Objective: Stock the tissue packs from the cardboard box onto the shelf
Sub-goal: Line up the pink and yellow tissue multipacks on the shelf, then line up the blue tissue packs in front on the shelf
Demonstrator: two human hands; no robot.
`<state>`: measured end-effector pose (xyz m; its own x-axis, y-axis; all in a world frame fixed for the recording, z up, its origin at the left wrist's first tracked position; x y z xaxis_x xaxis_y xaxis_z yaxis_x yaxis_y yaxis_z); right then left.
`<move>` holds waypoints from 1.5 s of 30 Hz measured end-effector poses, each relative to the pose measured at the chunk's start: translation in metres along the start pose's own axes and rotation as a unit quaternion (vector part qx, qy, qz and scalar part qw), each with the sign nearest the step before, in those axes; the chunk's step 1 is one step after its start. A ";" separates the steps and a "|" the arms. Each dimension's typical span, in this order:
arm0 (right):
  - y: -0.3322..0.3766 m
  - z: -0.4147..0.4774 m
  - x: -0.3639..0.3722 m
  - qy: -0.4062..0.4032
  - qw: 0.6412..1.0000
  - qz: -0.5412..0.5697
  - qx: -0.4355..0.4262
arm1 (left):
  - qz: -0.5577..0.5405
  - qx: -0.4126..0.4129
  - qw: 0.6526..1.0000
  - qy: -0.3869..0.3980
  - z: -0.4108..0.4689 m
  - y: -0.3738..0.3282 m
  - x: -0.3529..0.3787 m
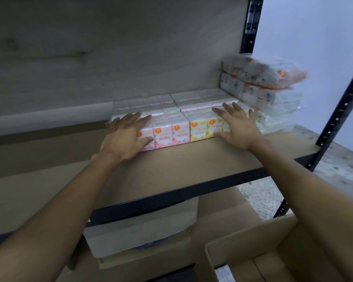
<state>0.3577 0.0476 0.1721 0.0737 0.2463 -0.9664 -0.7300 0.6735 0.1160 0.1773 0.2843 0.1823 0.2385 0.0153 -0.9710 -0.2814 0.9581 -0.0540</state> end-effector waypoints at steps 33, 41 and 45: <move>-0.019 -0.307 0.074 0.170 0.971 0.109 0.129 | -0.088 0.218 0.946 0.225 -0.182 -0.263 0.114; -0.115 -0.349 0.181 0.268 0.913 0.177 0.250 | -0.162 0.174 0.902 0.360 -0.178 -0.300 0.227; -0.154 -0.360 0.235 0.327 0.881 0.195 0.280 | -0.164 0.136 0.873 0.440 -0.171 -0.309 0.298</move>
<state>0.2432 -0.2494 -0.1560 -0.6495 0.2046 -0.7324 -0.1492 0.9101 0.3866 0.1761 -0.0560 -0.1304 -0.5743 -0.3834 -0.7233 -0.0730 0.9040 -0.4212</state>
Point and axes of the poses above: each hand's wrist, its own z-axis towards the middle knuckle, its own x-axis out of the palm, y = z × x, the point moved 9 cm from there along z, towards the middle knuckle, and after that the axes turned 11 degrees about y, right-handed, at the moved point
